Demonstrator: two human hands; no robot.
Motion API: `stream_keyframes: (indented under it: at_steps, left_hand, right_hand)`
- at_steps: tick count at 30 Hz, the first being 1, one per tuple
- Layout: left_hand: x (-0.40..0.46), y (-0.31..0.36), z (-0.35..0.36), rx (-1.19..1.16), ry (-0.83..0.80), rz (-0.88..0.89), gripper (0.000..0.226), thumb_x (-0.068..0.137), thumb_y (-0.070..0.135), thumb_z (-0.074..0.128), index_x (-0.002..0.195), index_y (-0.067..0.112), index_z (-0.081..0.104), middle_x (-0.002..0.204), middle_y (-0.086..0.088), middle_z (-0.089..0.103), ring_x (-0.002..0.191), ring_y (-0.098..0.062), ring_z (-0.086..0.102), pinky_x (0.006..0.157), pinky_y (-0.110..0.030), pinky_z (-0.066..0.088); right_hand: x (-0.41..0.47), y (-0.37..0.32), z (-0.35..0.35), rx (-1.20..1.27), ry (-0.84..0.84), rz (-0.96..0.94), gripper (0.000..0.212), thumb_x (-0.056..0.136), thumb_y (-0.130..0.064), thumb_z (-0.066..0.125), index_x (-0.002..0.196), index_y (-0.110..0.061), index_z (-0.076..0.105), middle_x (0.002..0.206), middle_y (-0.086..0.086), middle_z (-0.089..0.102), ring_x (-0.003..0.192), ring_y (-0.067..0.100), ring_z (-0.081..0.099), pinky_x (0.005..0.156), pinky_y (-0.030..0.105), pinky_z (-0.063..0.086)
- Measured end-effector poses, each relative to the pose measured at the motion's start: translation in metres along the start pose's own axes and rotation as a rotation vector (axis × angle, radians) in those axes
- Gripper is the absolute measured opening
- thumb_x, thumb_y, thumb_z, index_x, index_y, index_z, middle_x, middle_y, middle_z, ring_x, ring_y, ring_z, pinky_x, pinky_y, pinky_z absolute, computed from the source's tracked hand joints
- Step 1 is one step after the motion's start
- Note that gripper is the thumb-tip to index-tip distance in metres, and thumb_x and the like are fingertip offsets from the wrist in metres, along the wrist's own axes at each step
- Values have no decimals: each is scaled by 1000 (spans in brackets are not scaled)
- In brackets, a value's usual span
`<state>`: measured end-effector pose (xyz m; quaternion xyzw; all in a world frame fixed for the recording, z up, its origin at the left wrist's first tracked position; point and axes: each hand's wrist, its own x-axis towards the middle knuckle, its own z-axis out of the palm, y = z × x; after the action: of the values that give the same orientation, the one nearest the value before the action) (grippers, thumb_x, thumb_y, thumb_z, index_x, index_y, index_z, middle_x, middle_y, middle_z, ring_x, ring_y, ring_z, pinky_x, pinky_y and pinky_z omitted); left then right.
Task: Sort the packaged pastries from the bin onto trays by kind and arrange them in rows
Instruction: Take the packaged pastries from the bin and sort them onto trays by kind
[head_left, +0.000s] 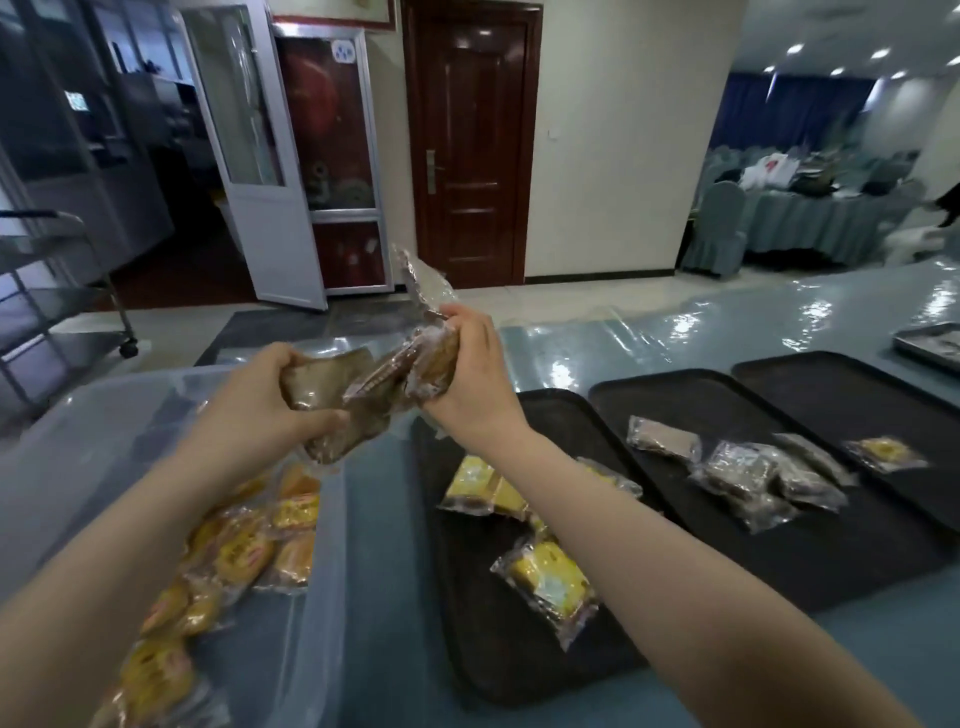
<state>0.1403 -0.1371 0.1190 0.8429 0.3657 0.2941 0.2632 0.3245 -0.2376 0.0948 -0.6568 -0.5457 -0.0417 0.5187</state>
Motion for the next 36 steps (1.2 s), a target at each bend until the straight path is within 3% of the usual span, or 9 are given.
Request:
stream_keyframes:
  at_steps: [5, 10, 17, 24, 26, 29, 31, 33, 36]
  left_hand:
    - [-5, 88, 92, -51, -43, 75, 46, 62, 26, 85, 92, 30, 50, 83, 11, 57, 71, -6, 55, 55, -25, 37]
    - [-6, 141, 173, -139, -127, 76, 46, 64, 25, 84, 96, 30, 52, 84, 10, 59, 65, 1, 58, 50, -12, 38]
    - [2, 175, 281, -244, -287, 18, 44, 63, 28, 83, 94, 34, 54, 87, 9, 64, 72, -7, 62, 60, -27, 50]
    - [10, 206, 386, -309, -397, -31, 43, 64, 27, 83, 96, 29, 55, 89, 8, 63, 79, -10, 61, 65, -29, 50]
    - [19, 218, 416, -299, -427, -33, 48, 64, 30, 83, 101, 27, 54, 92, 9, 62, 81, -9, 61, 64, -26, 48]
    - [34, 236, 463, -303, -426, -33, 57, 62, 33, 85, 107, 33, 51, 96, 14, 58, 82, 0, 57, 59, -11, 41]
    - [42, 245, 496, -403, -431, -67, 67, 60, 29, 87, 114, 38, 47, 105, 17, 57, 89, 5, 57, 66, -8, 44]
    - [47, 250, 529, -471, -508, -125, 87, 62, 25, 87, 132, 38, 37, 123, 15, 50, 106, 0, 54, 86, -16, 46]
    - [49, 249, 563, -340, -573, -185, 100, 66, 27, 84, 146, 28, 25, 140, 7, 39, 125, -10, 42, 104, -32, 38]
  right_hand:
    - [-25, 69, -112, -35, 56, 23, 68, 72, -20, 80, 125, -17, 37, 134, 0, 36, 122, 9, 34, 103, 23, 33]
    - [-49, 131, -188, -89, 37, 127, 71, 72, -24, 78, 128, -21, 34, 130, -2, 37, 121, 12, 37, 102, 29, 38]
    - [-78, 211, -245, -233, 13, 265, 75, 68, -20, 79, 131, -14, 38, 132, 1, 38, 124, 17, 36, 104, 29, 36]
    - [-105, 279, -294, -408, -59, 336, 79, 70, -21, 78, 134, -16, 32, 140, 0, 29, 132, 14, 23, 107, 21, 19]
    - [-108, 306, -315, -455, -94, 346, 79, 70, -21, 78, 134, -14, 32, 143, 2, 28, 135, 16, 20, 110, 23, 17]
    - [-103, 355, -349, -419, -164, 381, 93, 68, -16, 78, 142, -22, 22, 149, 0, 22, 141, 19, 14, 117, 37, 20]
    - [-95, 391, -368, -370, -279, 430, 111, 69, -14, 76, 148, -35, 2, 157, -11, 4, 147, 17, -6, 118, 40, 8]
    - [-91, 427, -383, -424, -455, 463, 119, 73, -19, 76, 148, -40, -13, 158, -17, -12, 143, 17, -23, 115, 41, 0]
    - [-91, 469, -394, -554, -633, 508, 108, 79, -46, 70, 152, -31, -7, 161, -6, -8, 145, 23, -18, 119, 50, 4]
